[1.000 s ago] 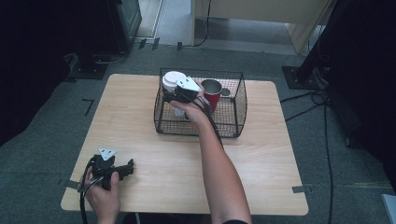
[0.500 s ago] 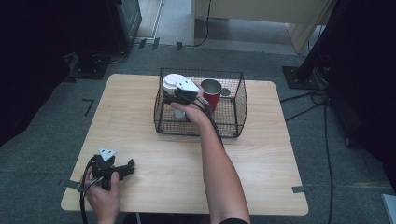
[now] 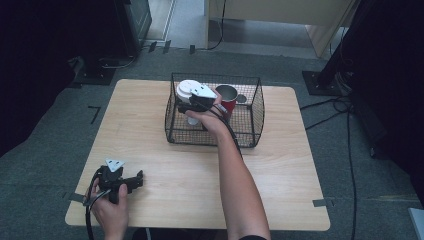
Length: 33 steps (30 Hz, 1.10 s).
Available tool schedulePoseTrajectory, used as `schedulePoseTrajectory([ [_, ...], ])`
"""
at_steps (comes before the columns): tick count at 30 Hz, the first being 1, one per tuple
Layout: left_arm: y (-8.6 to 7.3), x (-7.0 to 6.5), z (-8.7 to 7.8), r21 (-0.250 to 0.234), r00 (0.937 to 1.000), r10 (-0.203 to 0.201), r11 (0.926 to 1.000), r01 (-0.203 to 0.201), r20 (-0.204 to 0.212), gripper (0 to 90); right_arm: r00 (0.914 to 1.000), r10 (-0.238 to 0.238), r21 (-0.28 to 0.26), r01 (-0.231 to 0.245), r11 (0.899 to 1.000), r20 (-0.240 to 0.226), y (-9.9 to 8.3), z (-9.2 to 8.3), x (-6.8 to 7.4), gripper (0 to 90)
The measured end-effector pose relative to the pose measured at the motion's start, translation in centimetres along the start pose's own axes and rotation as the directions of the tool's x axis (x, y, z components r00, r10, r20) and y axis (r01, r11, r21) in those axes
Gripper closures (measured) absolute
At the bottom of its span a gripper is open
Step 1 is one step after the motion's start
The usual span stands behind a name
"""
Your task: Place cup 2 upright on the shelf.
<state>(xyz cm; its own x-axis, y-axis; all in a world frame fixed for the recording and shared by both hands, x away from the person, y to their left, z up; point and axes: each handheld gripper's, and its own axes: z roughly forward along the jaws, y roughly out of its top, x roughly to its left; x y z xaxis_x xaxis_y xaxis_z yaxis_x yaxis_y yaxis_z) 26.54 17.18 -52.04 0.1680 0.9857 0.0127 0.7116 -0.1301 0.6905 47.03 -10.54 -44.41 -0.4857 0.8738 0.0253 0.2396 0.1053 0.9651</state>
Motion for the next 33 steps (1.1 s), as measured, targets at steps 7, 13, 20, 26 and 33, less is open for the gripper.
schedulePoseTrajectory([
  [7, 0.0, 0.0, 0.0, 0.0, 1.0, 0.001, 1.0, -0.001, 0.0, 0.0, 0.9995, -0.027, -0.008, 0.026, 1.0, -0.017, 0.3, -0.7, 0.0, 1.0],
  [13, 0.0, 0.0, 0.0, 0.0, 1.0, -0.001, 1.0, 0.001, 0.0, 0.0, 0.9989, -0.047, -0.019, 0.047, 0.999, 0.0, 0.5, -1.3, -0.2, 0.0],
  [20, 0.0, 0.0, 0.0, 0.0, 1.0, -0.001, 1.0, 0.001, 0.0, 0.0, 0.9981, -0.062, -0.042, 0.062, 0.997, 0.001, 1.1, -2.2, -0.5, 0.0],
  [26, 0.0, 0.0, 0.0, 0.0, 1.0, 0.001, 1.0, -0.001, -0.001, 0.0, 0.9972, -0.072, -0.074, 0.071, 0.995, -0.017, 1.9, -3.1, -1.0, 0.0],
  [33, 0.0, 0.0, 0.0, 0.0, 1.0, 0.001, 1.0, -0.001, 0.0, 0.0, 0.9967, -0.081, -0.111, 0.08, 0.991, -0.006, 3.1, -4.2, -1.3, 0.0],
])
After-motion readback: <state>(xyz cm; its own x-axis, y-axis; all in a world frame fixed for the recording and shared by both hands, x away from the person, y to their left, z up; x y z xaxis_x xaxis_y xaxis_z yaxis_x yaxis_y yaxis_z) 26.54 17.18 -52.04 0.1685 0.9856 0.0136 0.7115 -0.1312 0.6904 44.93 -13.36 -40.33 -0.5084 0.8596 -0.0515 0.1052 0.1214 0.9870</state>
